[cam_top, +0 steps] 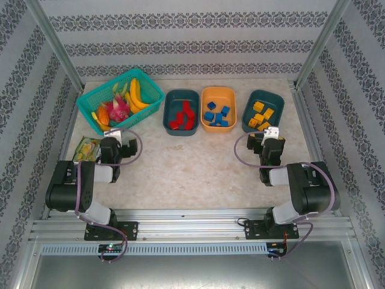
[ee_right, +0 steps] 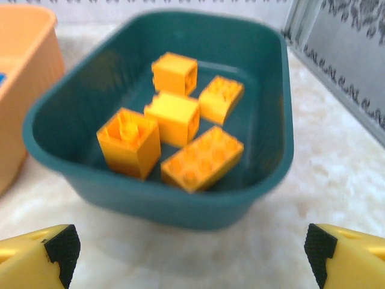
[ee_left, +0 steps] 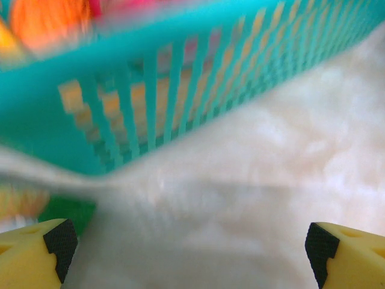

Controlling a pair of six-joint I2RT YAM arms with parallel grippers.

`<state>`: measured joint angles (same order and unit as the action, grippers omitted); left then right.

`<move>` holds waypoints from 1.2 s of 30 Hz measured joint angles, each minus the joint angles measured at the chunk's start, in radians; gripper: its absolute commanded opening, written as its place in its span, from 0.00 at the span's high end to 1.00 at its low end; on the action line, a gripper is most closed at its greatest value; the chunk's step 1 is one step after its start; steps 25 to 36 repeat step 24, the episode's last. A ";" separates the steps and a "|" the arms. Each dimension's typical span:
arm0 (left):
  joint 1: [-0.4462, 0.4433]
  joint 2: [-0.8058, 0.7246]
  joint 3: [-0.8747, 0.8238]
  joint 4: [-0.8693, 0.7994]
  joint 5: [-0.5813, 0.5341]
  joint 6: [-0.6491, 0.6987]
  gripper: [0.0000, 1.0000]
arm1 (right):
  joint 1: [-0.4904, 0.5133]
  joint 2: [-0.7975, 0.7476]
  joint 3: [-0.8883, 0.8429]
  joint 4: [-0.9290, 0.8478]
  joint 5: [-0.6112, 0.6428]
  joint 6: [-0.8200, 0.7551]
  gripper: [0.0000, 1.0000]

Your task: Sort the legos into containers by color

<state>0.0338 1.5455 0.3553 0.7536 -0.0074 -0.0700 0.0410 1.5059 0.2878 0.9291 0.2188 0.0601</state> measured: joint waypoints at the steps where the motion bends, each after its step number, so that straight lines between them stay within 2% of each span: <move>1: 0.000 0.009 -0.003 0.000 0.001 0.002 0.00 | 0.000 0.000 -0.008 0.006 0.000 0.000 0.02; 9: -0.001 0.014 0.029 0.050 0.008 0.011 0.00 | 0.008 0.003 0.064 0.005 0.005 -0.007 0.02; 36: -0.002 0.014 0.029 0.052 0.008 0.015 0.00 | 0.008 0.003 0.066 0.002 0.005 -0.008 0.02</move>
